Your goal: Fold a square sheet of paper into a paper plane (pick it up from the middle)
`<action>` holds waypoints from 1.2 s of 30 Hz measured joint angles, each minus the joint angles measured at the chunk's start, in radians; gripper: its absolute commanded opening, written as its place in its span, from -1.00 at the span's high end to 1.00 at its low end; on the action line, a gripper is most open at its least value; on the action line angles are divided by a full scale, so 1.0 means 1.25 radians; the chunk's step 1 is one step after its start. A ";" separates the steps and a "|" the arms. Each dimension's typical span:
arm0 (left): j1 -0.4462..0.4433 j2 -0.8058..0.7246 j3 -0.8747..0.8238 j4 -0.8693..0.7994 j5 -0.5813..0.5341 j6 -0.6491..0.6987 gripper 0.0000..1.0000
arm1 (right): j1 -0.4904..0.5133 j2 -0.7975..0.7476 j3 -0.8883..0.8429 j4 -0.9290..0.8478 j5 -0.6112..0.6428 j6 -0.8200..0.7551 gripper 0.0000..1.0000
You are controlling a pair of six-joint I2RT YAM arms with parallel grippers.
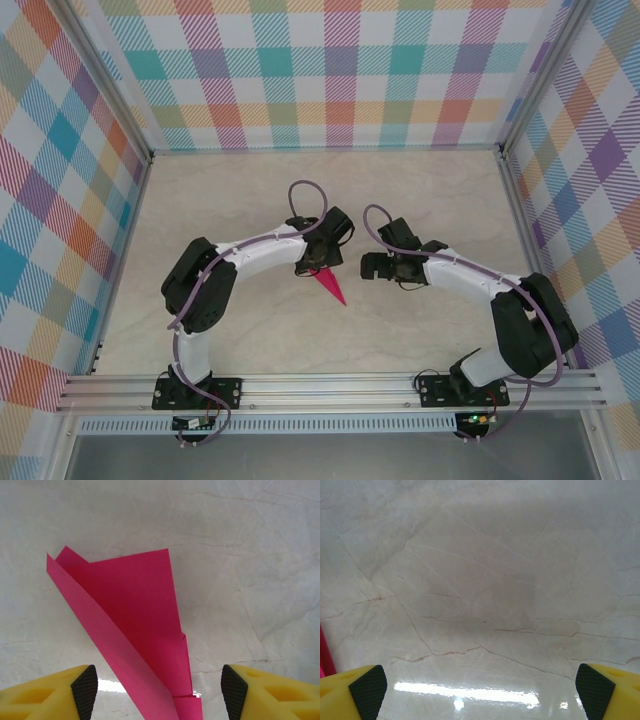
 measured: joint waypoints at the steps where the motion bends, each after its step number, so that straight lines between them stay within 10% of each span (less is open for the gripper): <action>1: 0.000 0.002 0.000 -0.005 0.000 -0.008 -0.21 | 0.000 0.000 0.000 0.001 0.002 0.001 -1.00; 20: -0.006 -0.045 -0.061 -0.019 -0.006 -0.108 0.97 | -0.007 0.000 0.000 0.001 0.017 0.021 -1.00; 36: -0.006 -0.266 -0.108 0.139 0.083 0.087 1.00 | -0.068 -0.175 -0.073 0.017 -0.002 0.069 -1.00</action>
